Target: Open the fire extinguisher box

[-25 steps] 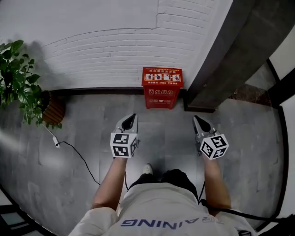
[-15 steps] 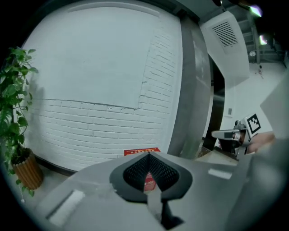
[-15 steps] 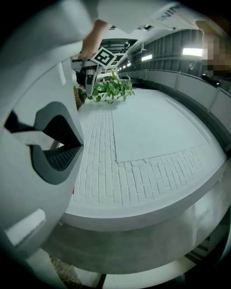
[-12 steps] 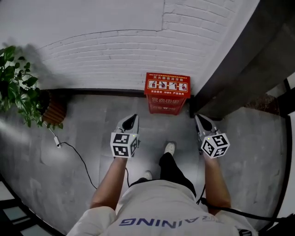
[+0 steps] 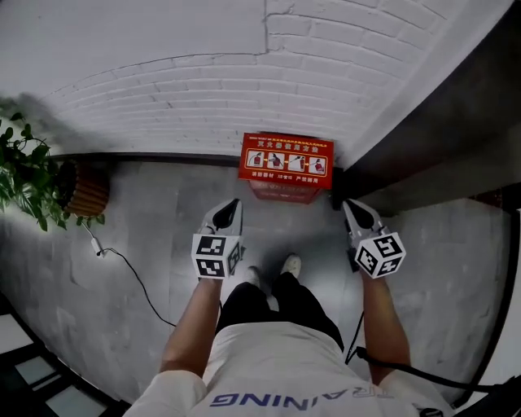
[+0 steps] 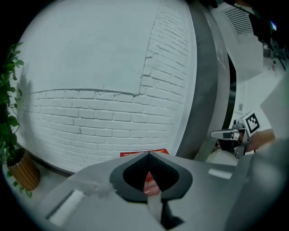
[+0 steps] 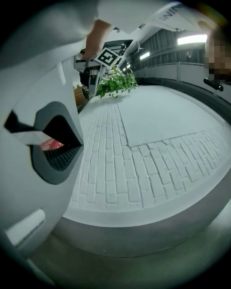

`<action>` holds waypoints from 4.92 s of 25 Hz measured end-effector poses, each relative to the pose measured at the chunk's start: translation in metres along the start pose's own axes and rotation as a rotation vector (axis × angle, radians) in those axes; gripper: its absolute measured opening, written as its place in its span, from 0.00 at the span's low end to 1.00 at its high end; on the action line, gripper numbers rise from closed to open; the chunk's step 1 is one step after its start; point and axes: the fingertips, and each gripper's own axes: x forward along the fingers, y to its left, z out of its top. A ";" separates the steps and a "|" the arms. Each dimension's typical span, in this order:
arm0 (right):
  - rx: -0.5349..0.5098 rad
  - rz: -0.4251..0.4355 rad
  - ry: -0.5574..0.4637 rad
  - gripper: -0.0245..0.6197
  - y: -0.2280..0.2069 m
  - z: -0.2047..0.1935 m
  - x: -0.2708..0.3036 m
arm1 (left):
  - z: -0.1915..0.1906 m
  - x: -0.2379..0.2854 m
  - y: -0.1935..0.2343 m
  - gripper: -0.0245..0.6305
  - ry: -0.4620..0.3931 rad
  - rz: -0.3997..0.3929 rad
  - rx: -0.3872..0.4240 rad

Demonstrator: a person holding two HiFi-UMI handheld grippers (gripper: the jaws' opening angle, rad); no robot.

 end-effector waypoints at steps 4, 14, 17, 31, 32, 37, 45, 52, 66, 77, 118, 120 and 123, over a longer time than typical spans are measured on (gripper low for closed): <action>0.018 -0.025 0.021 0.04 -0.020 -0.009 0.025 | 0.000 0.034 0.009 0.05 0.014 -0.025 -0.002; 0.023 -0.124 0.035 0.04 -0.065 -0.061 0.079 | -0.050 0.122 0.034 0.05 0.051 -0.083 0.009; 0.024 -0.130 0.050 0.04 -0.074 -0.091 0.095 | -0.070 0.139 0.032 0.05 0.062 -0.099 -0.022; -0.018 -0.123 0.093 0.04 -0.107 -0.186 0.125 | -0.144 0.205 0.037 0.05 0.086 -0.117 0.026; -0.025 -0.118 0.106 0.04 -0.111 -0.191 0.126 | -0.149 0.207 0.037 0.05 0.093 -0.120 0.026; -0.009 -0.092 0.169 0.26 -0.125 -0.213 0.131 | -0.168 0.206 0.028 0.05 0.131 -0.138 0.016; -0.094 -0.058 0.237 0.28 -0.142 -0.233 0.146 | -0.163 0.198 0.018 0.05 0.117 -0.158 0.019; -0.118 -0.019 0.241 0.26 -0.141 -0.228 0.159 | -0.155 0.197 0.019 0.05 0.097 -0.145 -0.012; -0.117 -0.023 0.137 0.26 -0.132 -0.196 0.147 | -0.153 0.197 0.027 0.05 0.081 -0.110 -0.031; -0.037 -0.062 -0.062 0.26 -0.145 -0.103 0.149 | -0.113 0.189 0.035 0.05 0.036 -0.088 0.054; -0.141 -0.092 -0.054 0.07 -0.129 -0.027 0.177 | -0.039 0.171 0.046 0.05 -0.064 -0.031 0.013; -0.127 -0.086 -0.052 0.05 -0.119 -0.032 0.170 | -0.033 0.173 0.043 0.05 -0.067 -0.047 0.028; -0.121 -0.080 -0.051 0.05 -0.104 -0.039 0.162 | -0.028 0.176 0.039 0.05 -0.066 -0.070 0.045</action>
